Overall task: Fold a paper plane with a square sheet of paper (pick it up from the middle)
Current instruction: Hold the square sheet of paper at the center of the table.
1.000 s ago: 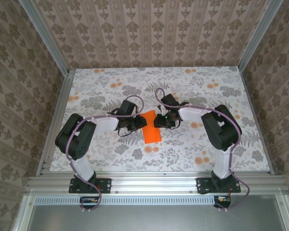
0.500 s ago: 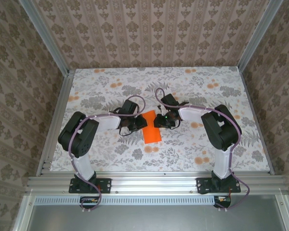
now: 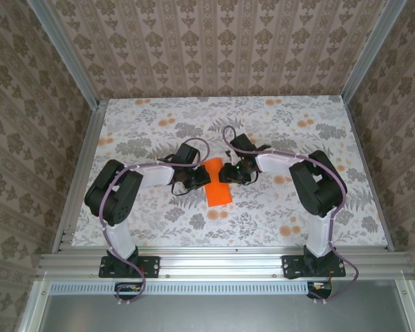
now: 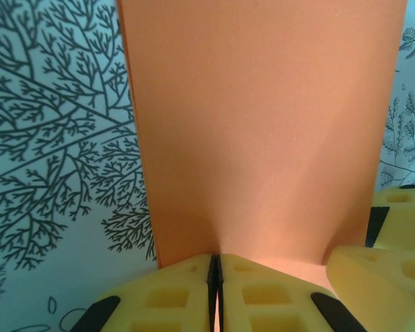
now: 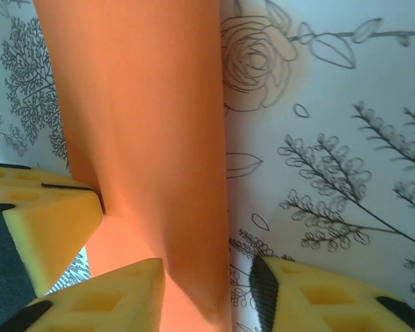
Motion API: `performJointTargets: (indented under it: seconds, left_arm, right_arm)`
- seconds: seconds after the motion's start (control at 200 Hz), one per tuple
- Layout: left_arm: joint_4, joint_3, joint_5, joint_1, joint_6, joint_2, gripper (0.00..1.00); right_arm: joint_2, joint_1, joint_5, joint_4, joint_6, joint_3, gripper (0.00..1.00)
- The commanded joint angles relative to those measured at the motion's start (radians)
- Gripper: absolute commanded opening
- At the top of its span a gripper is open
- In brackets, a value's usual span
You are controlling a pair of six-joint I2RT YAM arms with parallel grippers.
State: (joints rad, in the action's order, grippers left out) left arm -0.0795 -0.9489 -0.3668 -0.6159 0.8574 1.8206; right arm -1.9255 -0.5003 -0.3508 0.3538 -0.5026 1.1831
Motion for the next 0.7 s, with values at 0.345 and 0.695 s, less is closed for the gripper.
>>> performJointTargets:
  seconds: [0.345,0.695]
  left_arm:
    - [-0.123,-0.004,0.046,-0.008,-0.043,0.075,0.08]
    - [-0.153,-0.007,0.055,-0.007,-0.055,0.086,0.08]
  right_arm:
    - [0.099,0.002,-0.070,0.023,-0.069,0.023,0.27]
    - [-0.066,-0.028,-0.128,-0.010,-0.058,0.076,0.16]
